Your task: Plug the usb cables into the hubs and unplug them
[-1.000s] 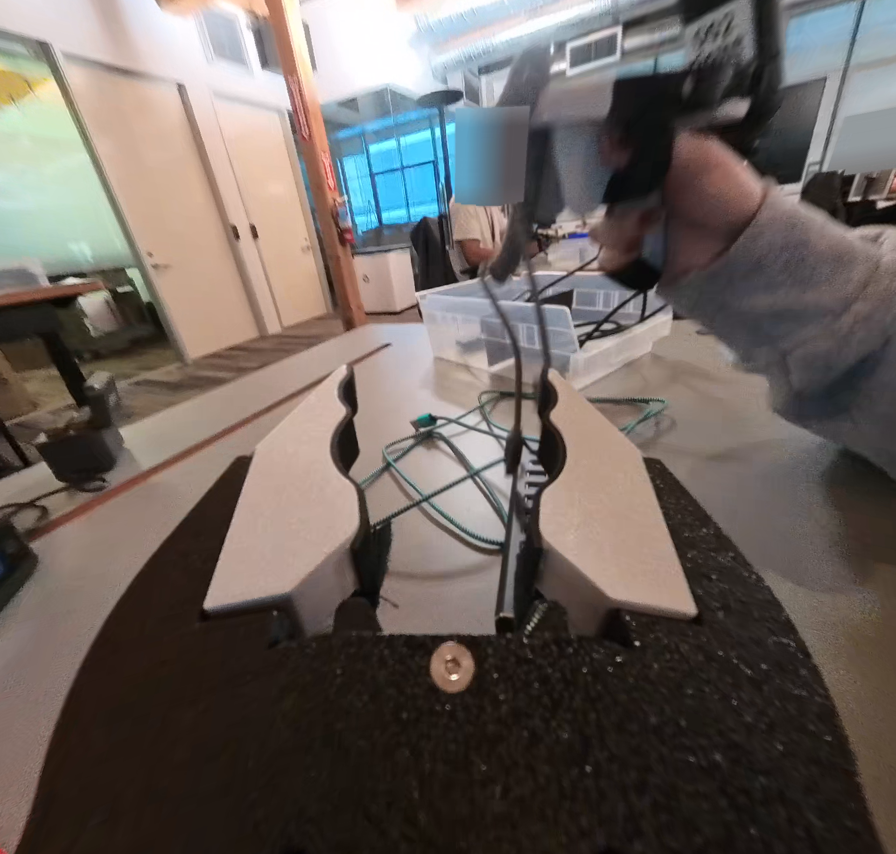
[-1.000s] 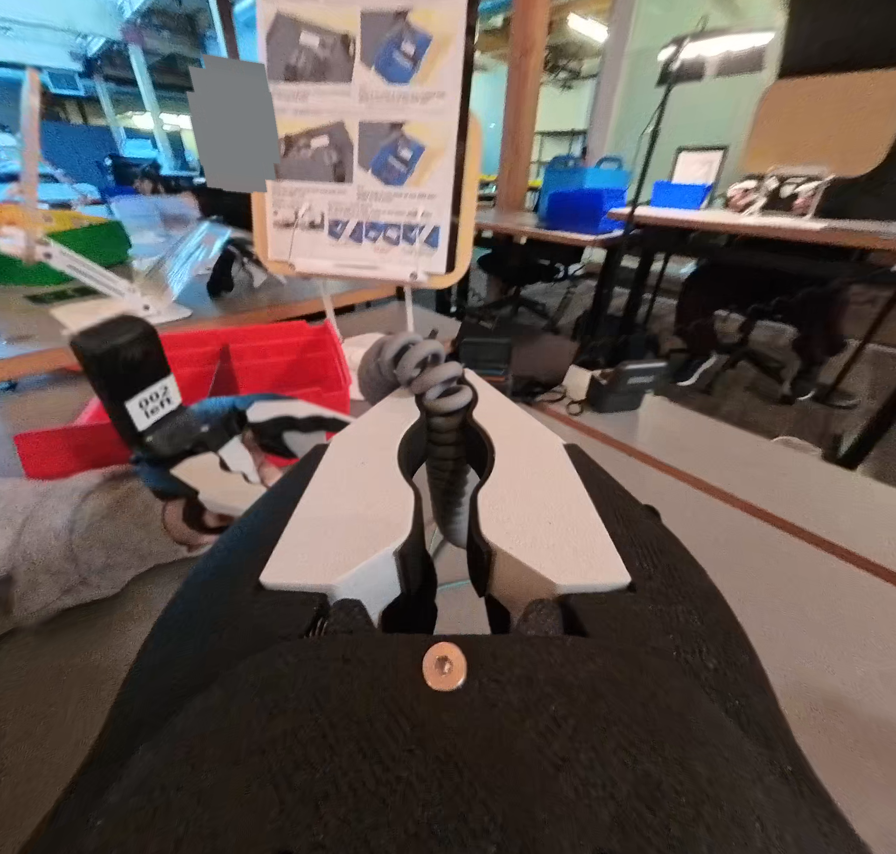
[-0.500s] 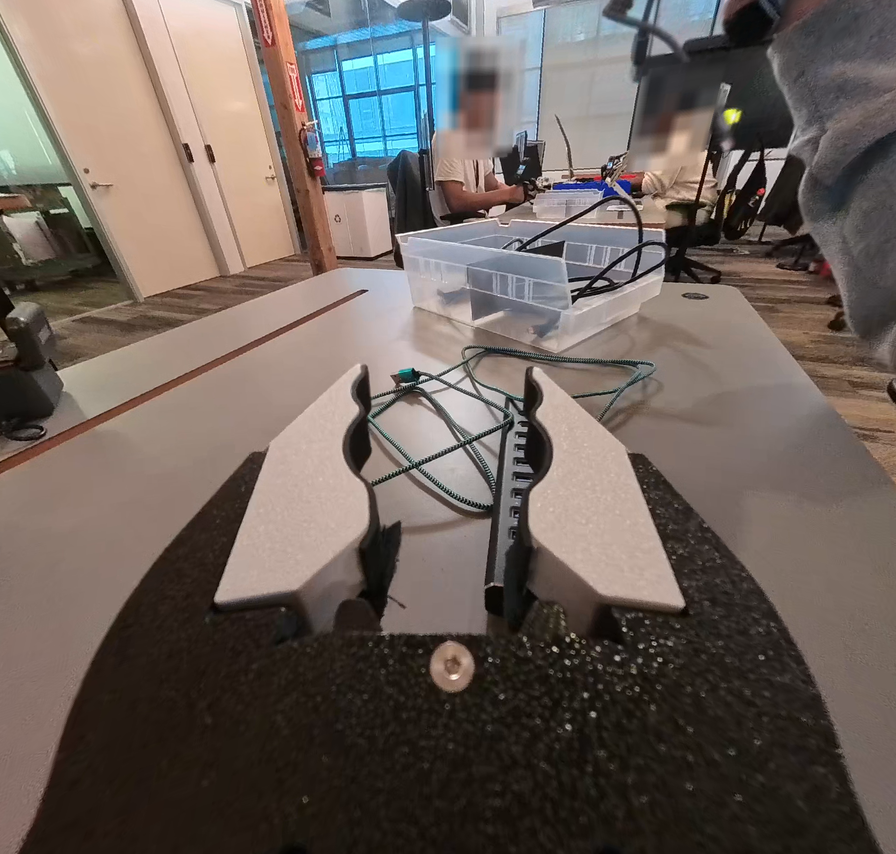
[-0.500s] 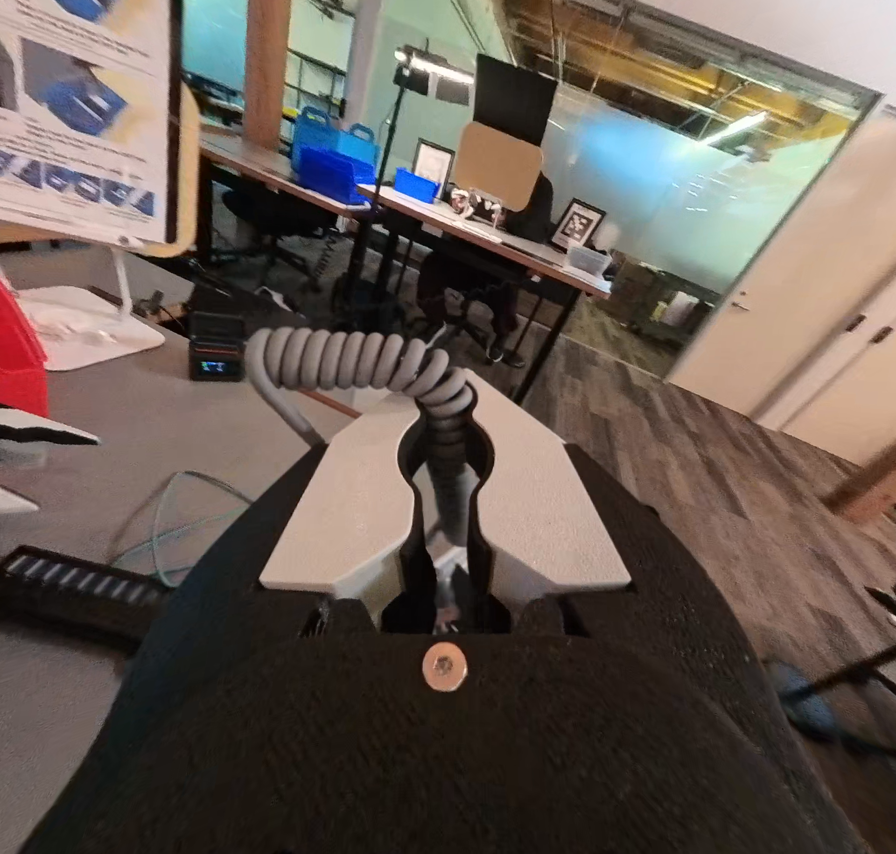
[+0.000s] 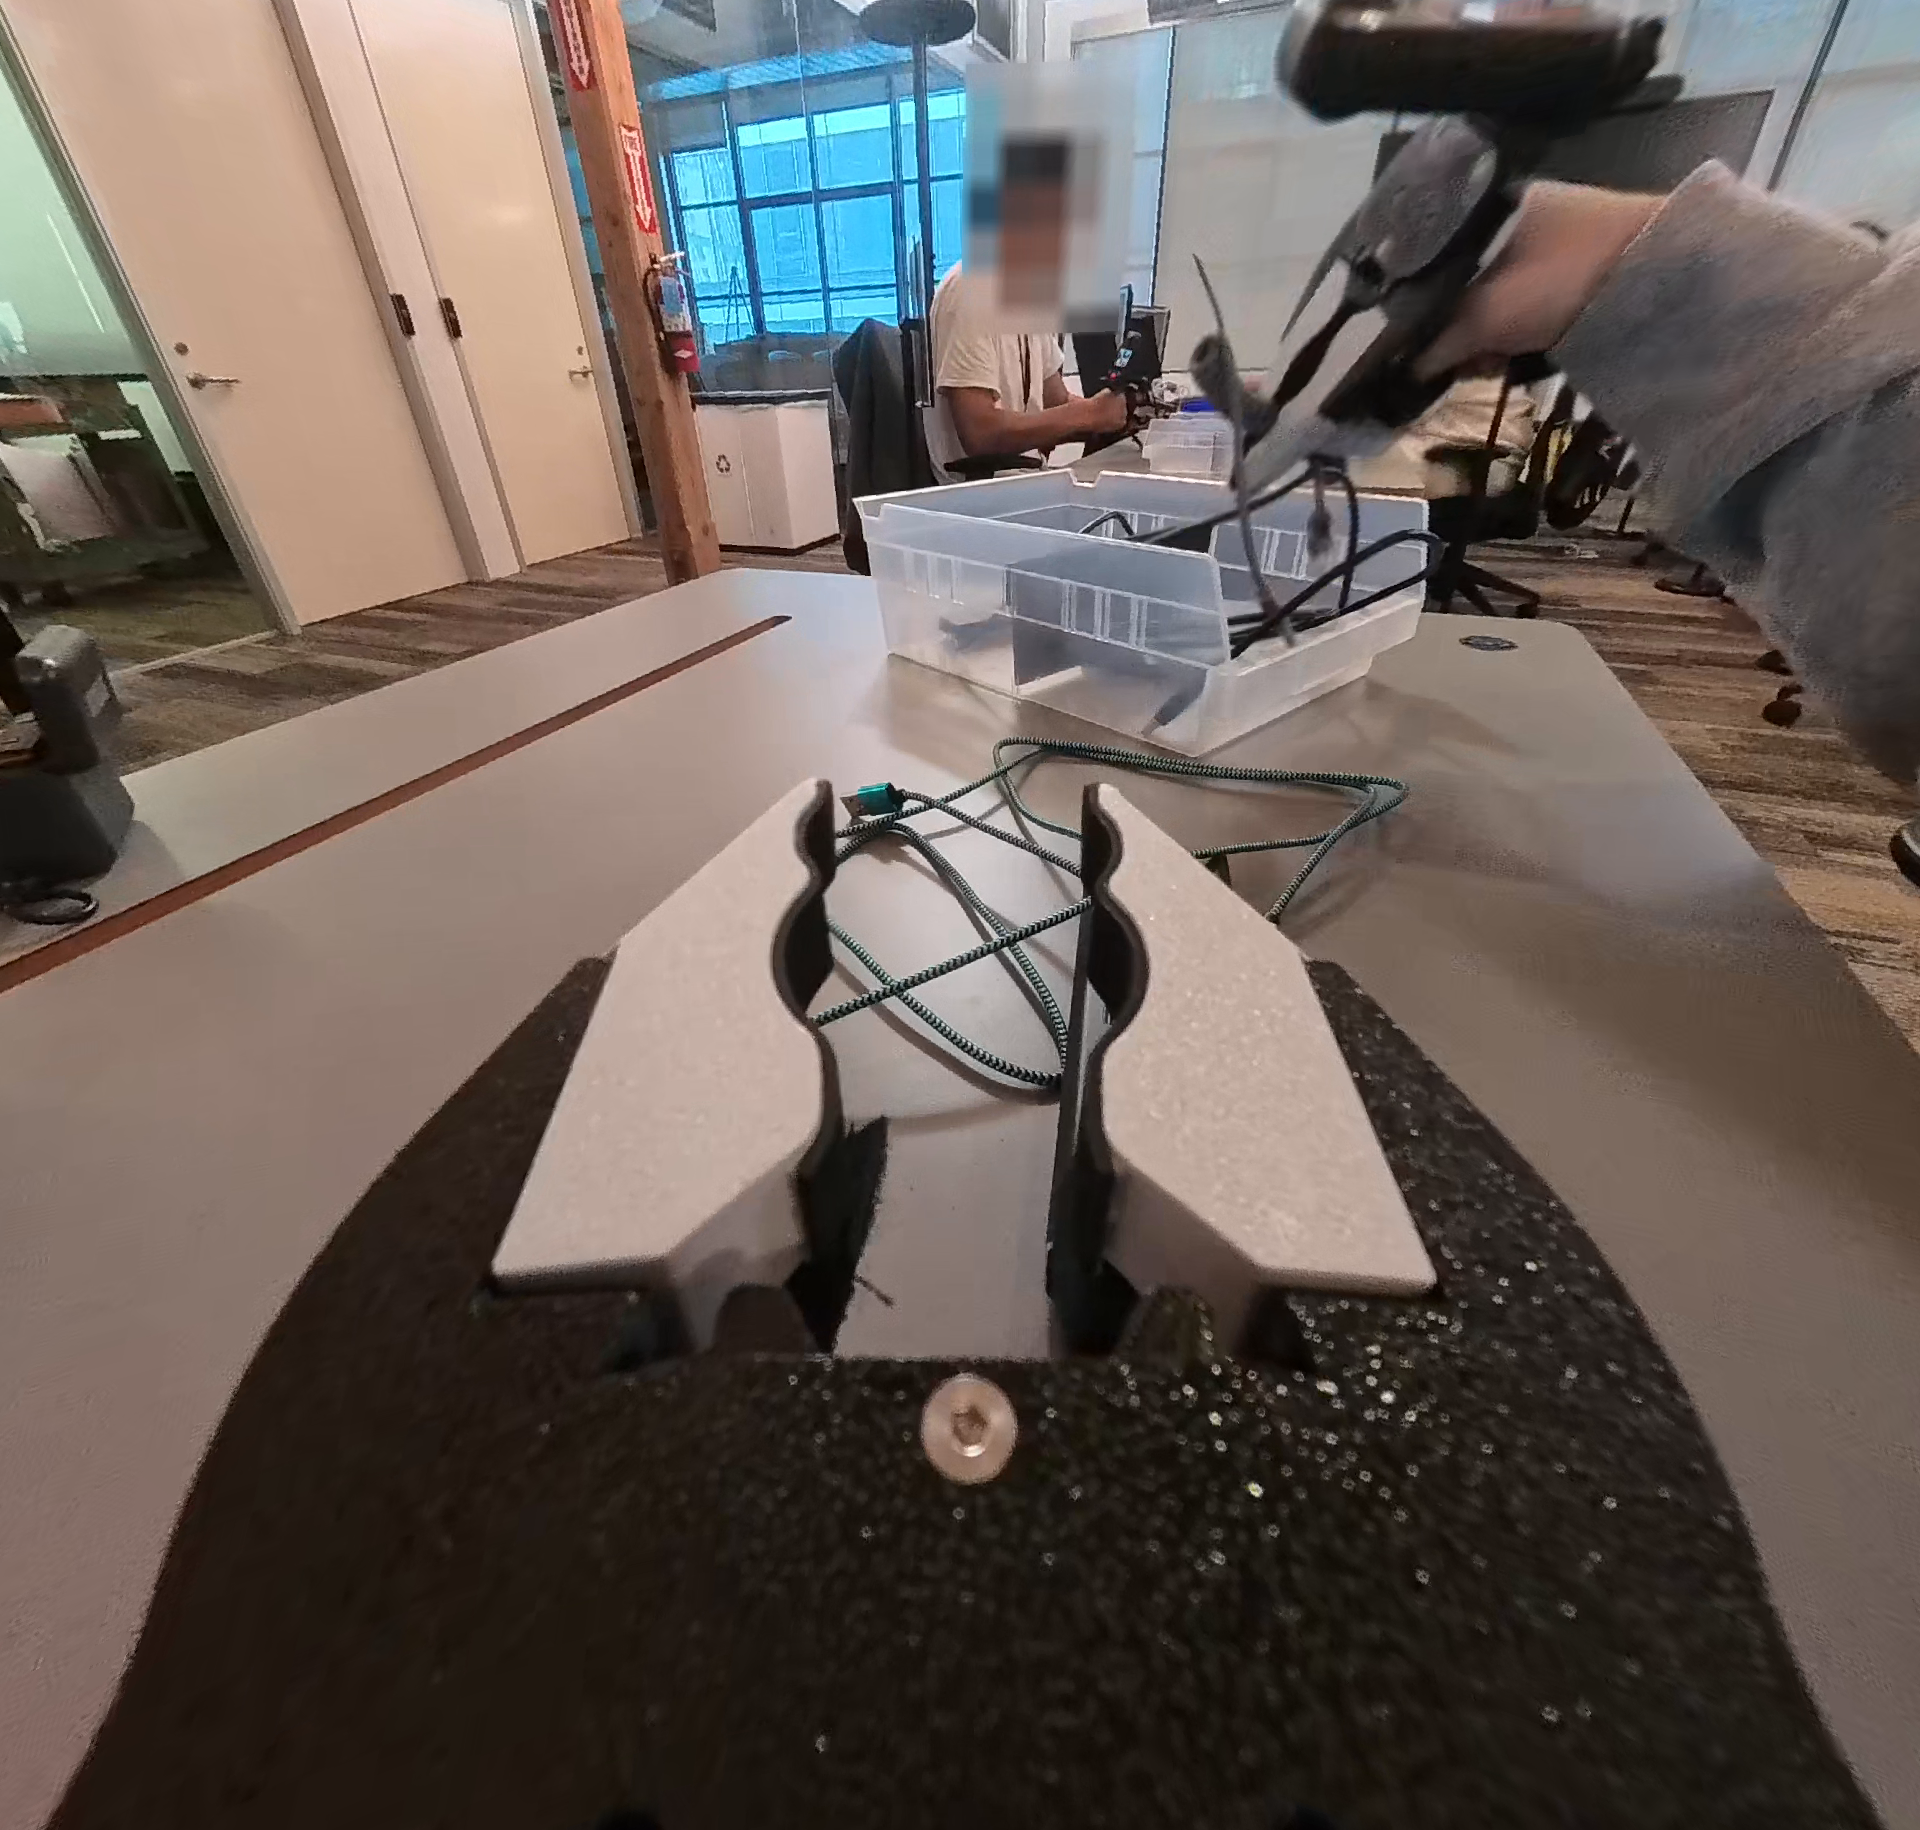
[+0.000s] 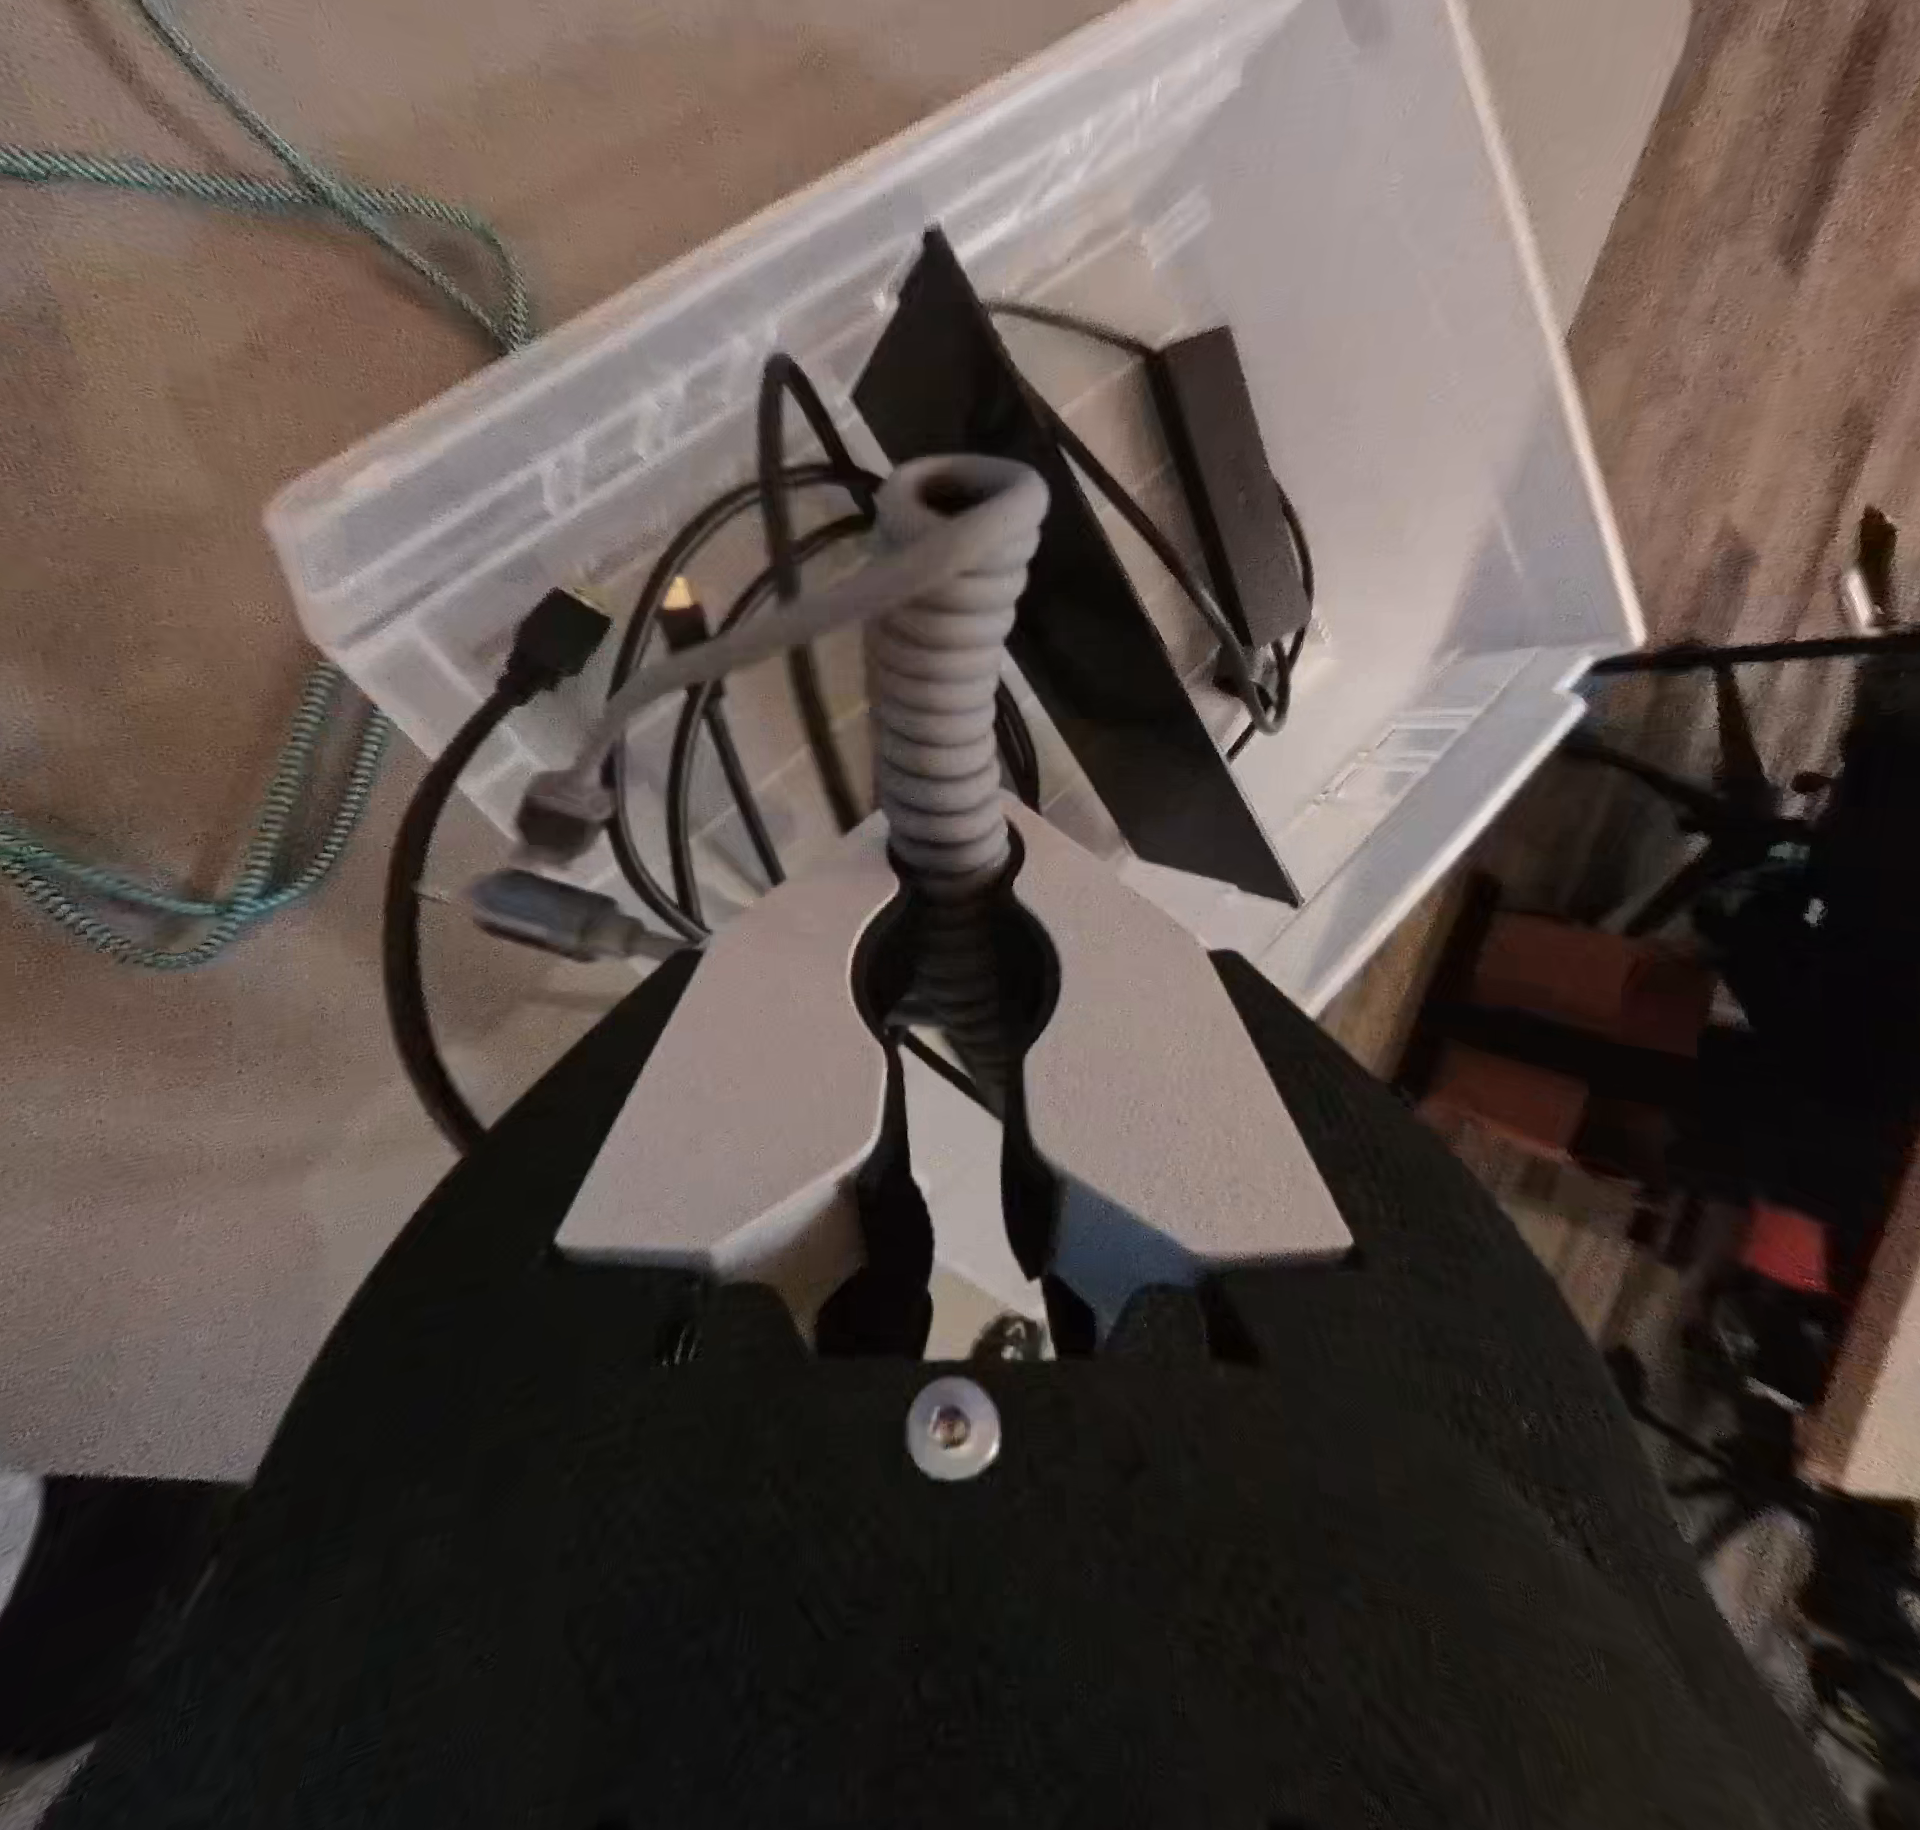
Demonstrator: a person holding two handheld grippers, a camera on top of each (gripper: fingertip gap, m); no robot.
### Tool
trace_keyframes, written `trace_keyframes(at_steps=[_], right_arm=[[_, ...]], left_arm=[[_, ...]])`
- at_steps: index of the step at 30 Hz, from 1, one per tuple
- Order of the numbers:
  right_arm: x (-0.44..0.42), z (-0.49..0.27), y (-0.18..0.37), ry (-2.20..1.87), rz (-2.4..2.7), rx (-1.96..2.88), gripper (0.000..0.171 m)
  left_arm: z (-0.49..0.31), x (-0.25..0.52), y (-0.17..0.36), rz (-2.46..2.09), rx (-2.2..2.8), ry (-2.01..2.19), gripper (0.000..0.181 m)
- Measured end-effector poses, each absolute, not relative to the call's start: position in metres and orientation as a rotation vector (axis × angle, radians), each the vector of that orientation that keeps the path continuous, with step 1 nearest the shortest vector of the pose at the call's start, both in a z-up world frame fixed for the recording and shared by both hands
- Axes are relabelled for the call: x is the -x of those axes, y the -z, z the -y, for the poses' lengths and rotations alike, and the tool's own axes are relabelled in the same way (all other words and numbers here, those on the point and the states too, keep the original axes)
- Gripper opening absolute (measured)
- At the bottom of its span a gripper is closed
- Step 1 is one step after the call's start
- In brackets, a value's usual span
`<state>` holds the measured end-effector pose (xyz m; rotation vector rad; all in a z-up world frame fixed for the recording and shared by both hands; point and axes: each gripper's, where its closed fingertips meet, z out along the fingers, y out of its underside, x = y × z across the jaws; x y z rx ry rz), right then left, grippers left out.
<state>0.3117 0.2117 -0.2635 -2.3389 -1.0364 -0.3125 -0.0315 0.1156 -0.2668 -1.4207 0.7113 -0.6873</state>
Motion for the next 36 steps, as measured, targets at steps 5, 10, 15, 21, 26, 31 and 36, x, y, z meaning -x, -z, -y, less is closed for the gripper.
trace_keyframes(at_steps=[5, 10, 15, 21, 26, 31, 36], right_arm=[[-0.333, -0.225, 0.289, 0.484, 1.006, 2.475, 0.007], [-0.373, -0.257, 0.259, 0.925, 0.889, 2.352, 0.007], [-0.363, -0.268, 0.217, 0.925, 0.831, 2.170, 0.007], [-0.332, -0.239, 0.281, 0.606, 1.158, 2.441, 0.015], [-0.319, -0.232, 0.280, 0.500, 1.109, 2.451, 0.060], [-0.273, -0.227, 0.216, 0.434, 1.086, 2.131, 0.065], [-0.150, -0.162, 0.241, 0.017, 1.703, 1.772, 0.095]], left_arm=[[-0.114, 0.032, 0.264, -0.717, 1.406, 0.680, 0.041], [-0.113, 0.033, 0.263, -0.718, 1.398, 0.671, 0.039], [-0.115, 0.030, 0.268, -0.724, 1.430, 0.688, 0.039], [-0.114, 0.028, 0.270, -0.740, 1.434, 0.694, 0.036], [-0.114, 0.028, 0.271, -0.740, 1.441, 0.701, 0.036], [-0.115, 0.029, 0.271, -0.735, 1.444, 0.701, 0.036], [-0.115, 0.028, 0.272, -0.741, 1.448, 0.701, 0.035]])
